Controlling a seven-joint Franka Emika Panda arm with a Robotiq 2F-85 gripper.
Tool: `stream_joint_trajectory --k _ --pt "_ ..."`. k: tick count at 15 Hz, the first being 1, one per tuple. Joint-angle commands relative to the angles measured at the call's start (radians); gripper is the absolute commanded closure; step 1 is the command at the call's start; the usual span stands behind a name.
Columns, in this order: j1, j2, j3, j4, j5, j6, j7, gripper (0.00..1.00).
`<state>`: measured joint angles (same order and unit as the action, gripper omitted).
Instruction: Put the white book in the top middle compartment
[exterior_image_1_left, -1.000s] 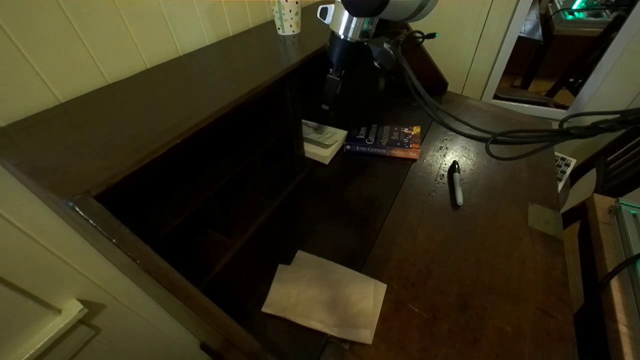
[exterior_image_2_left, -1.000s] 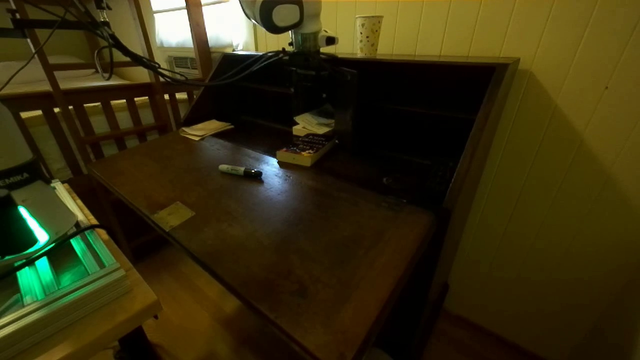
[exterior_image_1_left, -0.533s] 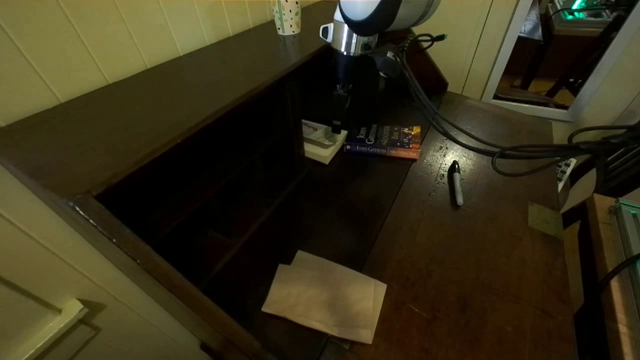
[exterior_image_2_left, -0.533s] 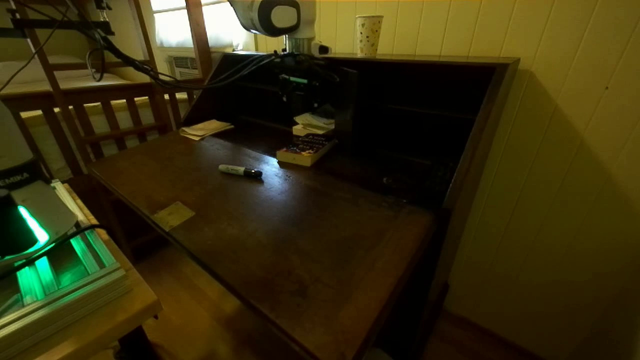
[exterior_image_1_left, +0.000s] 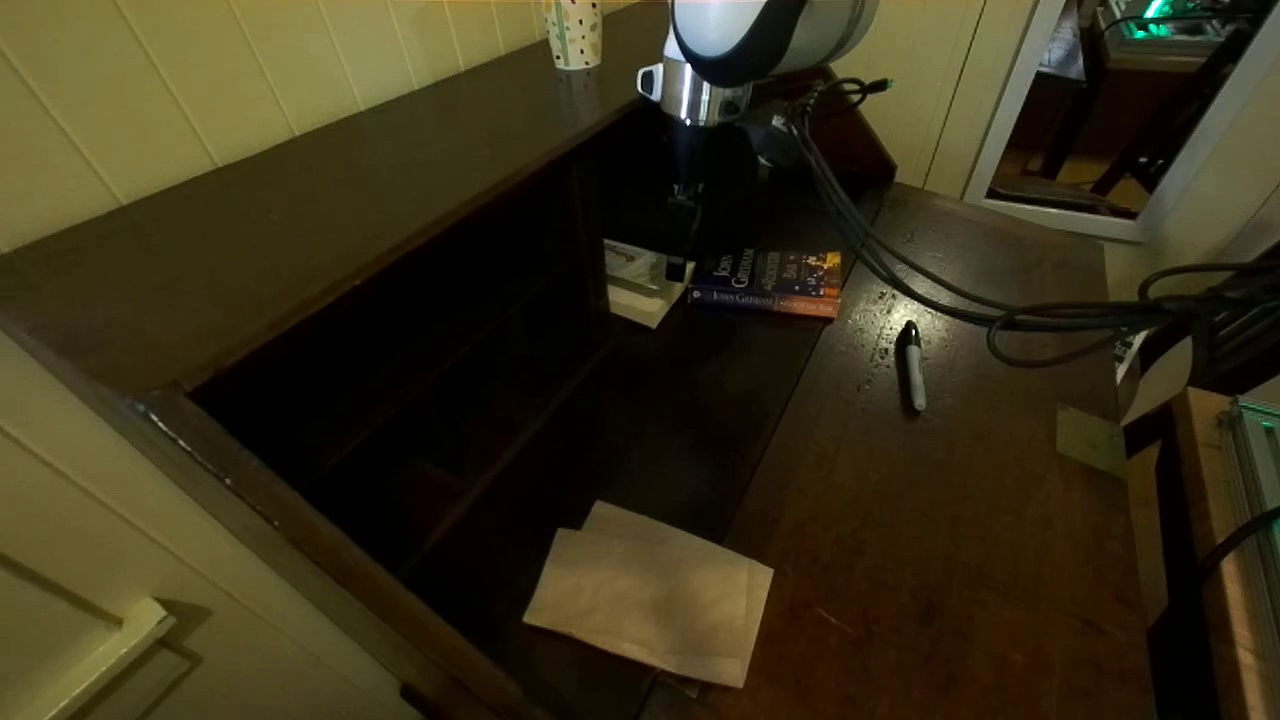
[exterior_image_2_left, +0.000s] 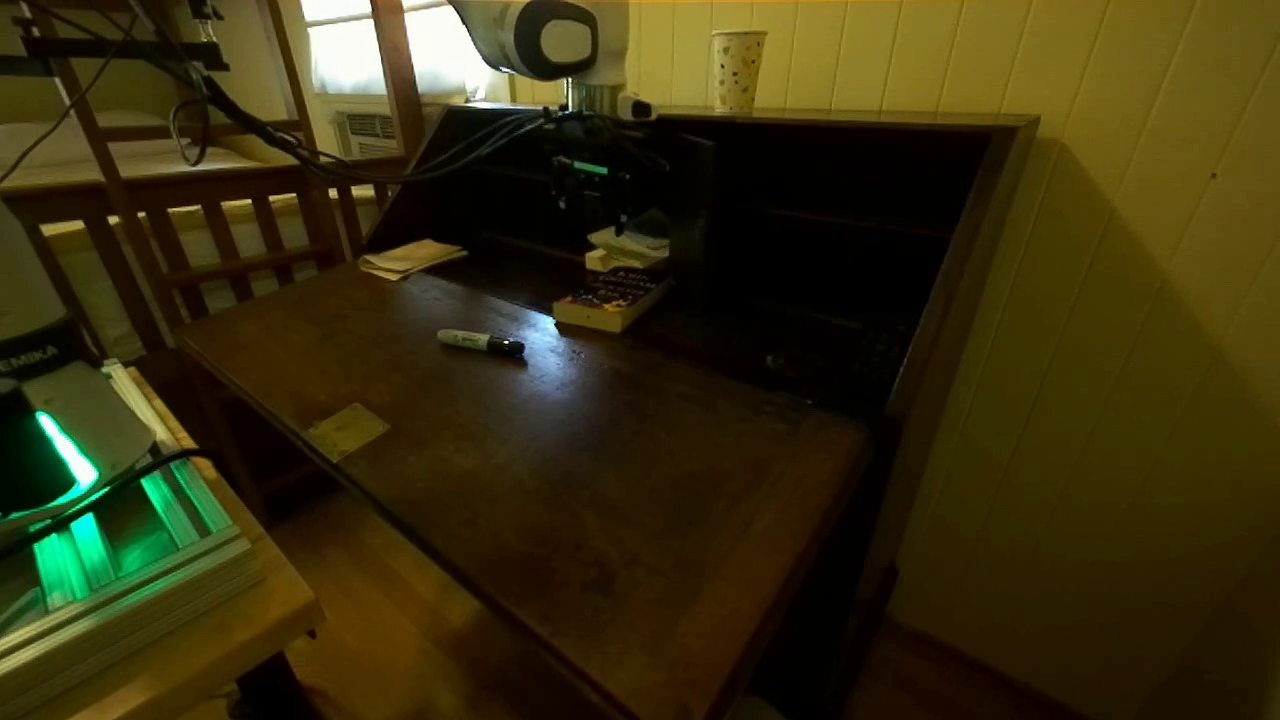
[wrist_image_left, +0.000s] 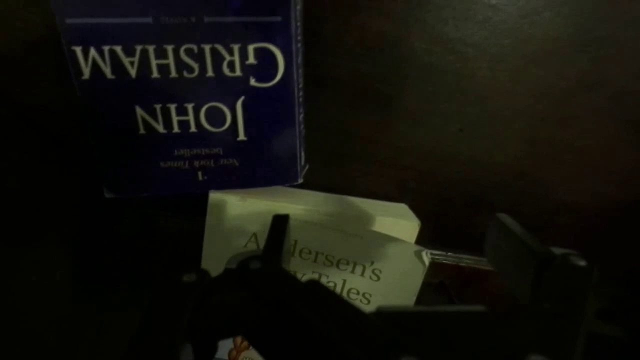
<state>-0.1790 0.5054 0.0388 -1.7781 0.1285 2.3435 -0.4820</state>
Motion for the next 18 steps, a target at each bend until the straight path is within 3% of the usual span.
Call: stream_joint_trajectory --k 1,3,4,6,9,10,15,18 --pt "0.039 0.026 -0.016 0.019 -0.05 -0.04 0.097 0.0" --pt "0.048 0.025 -0.019 0.016 -0.057 -0.031 0.138 0.0" --pt "0.05 0.023 -0.019 0.014 -0.058 -0.029 0.148 0.06" --pt "0.048 0.006 -0.016 -0.003 -0.048 -0.017 0.164 0.03" --pt "0.028 -0.042 -0.008 -0.073 -0.011 0.113 0.167 0.0" --pt "0.031 -0.002 -0.004 -0.007 -0.029 0.042 0.151 0.0" --pt "0.03 0.0 -0.004 -0.01 -0.029 0.053 0.152 0.0" --pt "0.079 0.003 -0.029 -0.03 -0.101 0.083 0.198 0.0"
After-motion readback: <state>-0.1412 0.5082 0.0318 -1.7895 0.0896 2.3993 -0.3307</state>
